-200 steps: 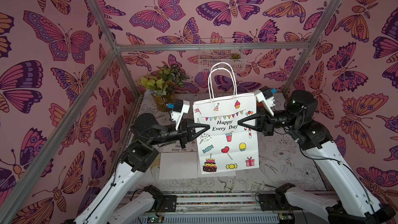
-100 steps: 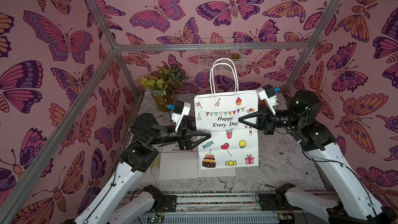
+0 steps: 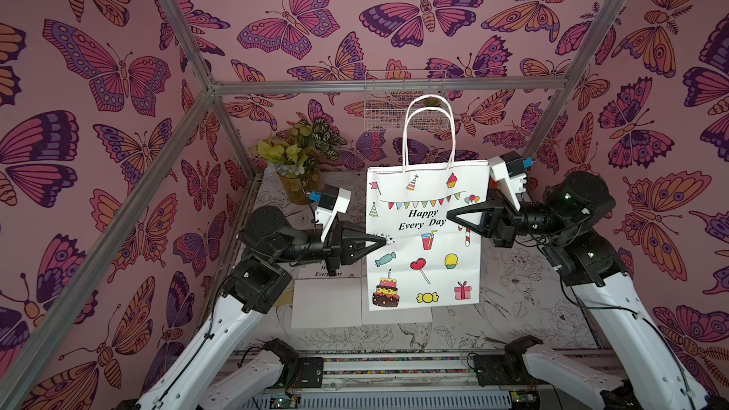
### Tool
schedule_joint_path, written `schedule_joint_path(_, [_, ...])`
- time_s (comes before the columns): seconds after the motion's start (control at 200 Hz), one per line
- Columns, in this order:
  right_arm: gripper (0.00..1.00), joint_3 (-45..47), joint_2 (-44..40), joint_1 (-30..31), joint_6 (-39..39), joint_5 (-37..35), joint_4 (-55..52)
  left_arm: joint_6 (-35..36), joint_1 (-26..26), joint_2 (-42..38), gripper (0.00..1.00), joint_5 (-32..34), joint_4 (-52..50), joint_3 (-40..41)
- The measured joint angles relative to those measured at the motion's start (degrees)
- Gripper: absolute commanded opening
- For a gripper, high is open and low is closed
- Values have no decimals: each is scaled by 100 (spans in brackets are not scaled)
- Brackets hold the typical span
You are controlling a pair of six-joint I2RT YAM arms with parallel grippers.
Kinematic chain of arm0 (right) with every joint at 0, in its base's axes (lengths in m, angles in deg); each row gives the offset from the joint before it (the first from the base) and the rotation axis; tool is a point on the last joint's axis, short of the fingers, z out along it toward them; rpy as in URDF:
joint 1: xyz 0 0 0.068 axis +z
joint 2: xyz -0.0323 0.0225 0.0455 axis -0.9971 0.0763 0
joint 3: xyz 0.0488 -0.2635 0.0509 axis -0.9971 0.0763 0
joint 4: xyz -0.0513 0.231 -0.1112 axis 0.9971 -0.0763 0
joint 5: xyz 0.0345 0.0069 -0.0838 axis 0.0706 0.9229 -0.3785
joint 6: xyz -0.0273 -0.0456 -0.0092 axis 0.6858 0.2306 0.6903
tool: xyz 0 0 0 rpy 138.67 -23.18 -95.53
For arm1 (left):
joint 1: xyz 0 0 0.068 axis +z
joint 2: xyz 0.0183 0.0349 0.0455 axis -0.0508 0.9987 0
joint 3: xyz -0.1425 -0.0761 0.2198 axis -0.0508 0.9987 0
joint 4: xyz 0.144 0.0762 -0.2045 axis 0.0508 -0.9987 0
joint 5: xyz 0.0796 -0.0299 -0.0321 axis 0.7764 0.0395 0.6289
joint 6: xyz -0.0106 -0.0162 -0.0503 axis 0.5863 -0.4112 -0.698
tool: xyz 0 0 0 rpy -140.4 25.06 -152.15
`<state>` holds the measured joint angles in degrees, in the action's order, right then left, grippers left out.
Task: Put away the paper bag
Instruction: Press the paper bag.
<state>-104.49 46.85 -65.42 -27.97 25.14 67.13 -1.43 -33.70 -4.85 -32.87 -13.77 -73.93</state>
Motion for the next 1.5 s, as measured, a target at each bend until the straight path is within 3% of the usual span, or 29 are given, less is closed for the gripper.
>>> schedule_joint_path(0.105, [5,0,39,-22,-15,33,-2,0,9,11,0,15,-11,0])
schedule_joint_path(0.18, [19,0,63,-31,11,79,-24,0,9,11,0,39,-28,0])
schedule_joint_path(0.265, [48,2,85,-35,72,164,-44,2,9,11,0,111,-72,0])
schedule_joint_path(0.315, [56,2,94,-35,125,247,-57,2,17,2,0,175,-107,0])
schedule_joint_path(0.676, [62,13,94,-28,389,708,-236,0,96,-160,0,671,-186,9])
schedule_joint_path(0.811, [56,13,96,-24,457,706,-323,-2,116,-210,0,765,-186,9])
schedule_joint_path(1.081, [4,13,208,-24,472,616,-369,-2,120,-262,0,774,-186,17])
schedule_joint_path(1.257, [0,13,212,-24,452,544,-380,-7,122,-267,0,774,-184,20])
schedule_joint_path(1.322, [0,13,212,-22,452,516,-389,-24,127,-267,11,737,-175,17])
schedule_joint_path(1.437, [0,13,212,-17,428,442,-404,-20,138,-267,43,601,-138,20])
schedule_joint_path(1.502, [0,13,201,-17,396,385,-402,-35,151,-267,54,498,-140,24])
